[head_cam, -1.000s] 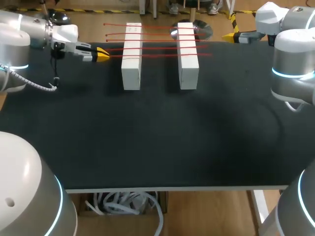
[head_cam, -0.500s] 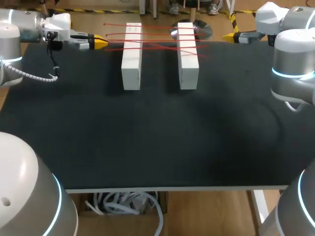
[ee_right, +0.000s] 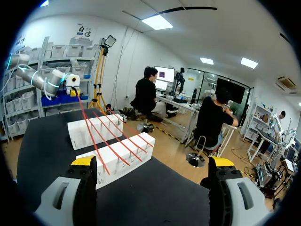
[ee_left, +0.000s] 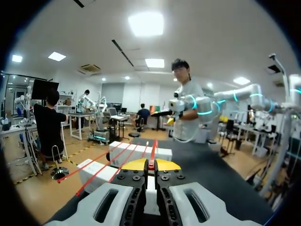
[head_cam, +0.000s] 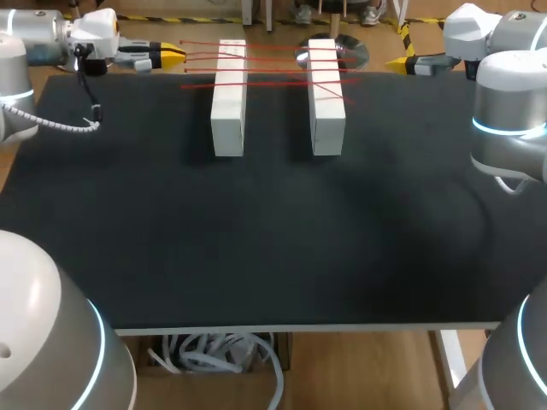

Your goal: Grab the tape and strap the tape.

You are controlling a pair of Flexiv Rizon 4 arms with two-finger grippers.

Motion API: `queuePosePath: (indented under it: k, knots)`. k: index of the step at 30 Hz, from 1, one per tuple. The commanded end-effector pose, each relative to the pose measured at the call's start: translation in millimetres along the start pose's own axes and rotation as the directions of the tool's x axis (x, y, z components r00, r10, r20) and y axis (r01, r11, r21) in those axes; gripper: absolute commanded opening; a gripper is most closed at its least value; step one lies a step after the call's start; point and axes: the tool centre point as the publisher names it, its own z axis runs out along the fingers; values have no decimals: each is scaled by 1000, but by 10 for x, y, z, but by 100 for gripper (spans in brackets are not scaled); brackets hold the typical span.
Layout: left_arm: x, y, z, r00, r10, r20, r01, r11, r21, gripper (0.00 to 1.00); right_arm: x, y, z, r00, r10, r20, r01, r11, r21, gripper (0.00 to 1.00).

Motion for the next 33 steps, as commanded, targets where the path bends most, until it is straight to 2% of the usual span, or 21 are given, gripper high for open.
queuePosePath:
  k: [1, 19, 33]
  knots:
    - [79, -48, 48, 999, -9, 35, 9, 1000, 14, 0, 0, -4, -3, 1000, 0, -1, 0, 1000, -2, 100]
    - [142, -558, 139, 992, -120, 34, 112, 978, 178, 0, 0, -4, -3, 1000, 0, -1, 0, 1000, -2, 100]
    - [256, -855, 300, 998, -58, 34, 47, 966, 253, 0, 0, -4, -3, 1000, 0, -1, 0, 1000, -2, 100]
